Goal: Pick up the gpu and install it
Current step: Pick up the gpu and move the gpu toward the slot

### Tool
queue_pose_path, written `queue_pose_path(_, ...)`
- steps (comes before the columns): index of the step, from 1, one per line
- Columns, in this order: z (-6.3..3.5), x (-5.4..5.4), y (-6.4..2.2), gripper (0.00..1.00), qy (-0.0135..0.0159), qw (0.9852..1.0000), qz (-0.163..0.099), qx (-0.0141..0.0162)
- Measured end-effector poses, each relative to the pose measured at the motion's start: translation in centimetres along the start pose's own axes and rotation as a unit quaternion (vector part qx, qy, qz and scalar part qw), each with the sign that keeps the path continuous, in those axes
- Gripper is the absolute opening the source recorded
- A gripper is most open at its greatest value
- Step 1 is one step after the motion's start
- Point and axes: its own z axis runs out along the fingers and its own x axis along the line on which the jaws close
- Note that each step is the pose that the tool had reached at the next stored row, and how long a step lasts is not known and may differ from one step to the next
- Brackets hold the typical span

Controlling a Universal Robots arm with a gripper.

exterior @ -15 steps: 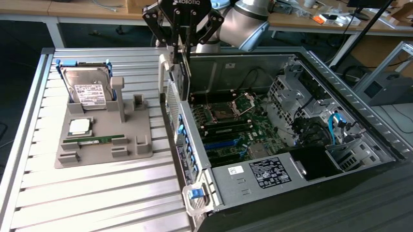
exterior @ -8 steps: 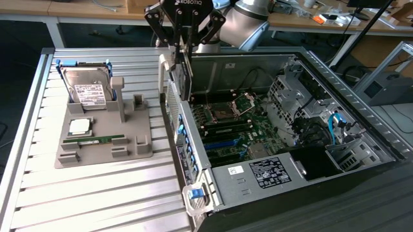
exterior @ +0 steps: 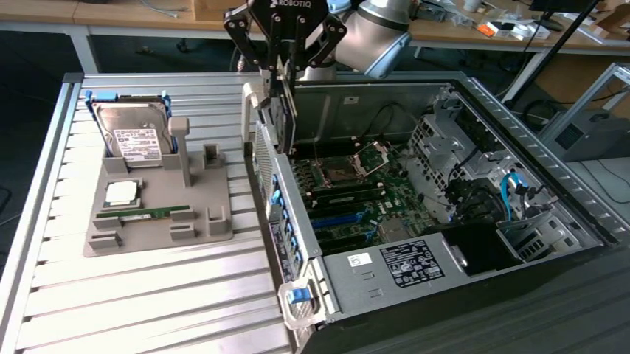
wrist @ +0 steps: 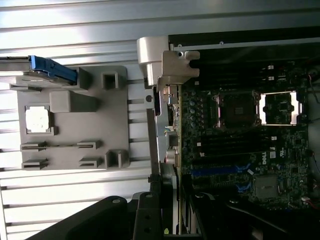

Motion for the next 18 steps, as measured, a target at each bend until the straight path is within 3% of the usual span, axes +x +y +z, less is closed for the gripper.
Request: queue_pose_path(18,0.09,-1.3,0.1,0.27,0.0,1.0,0.0,0.0004)
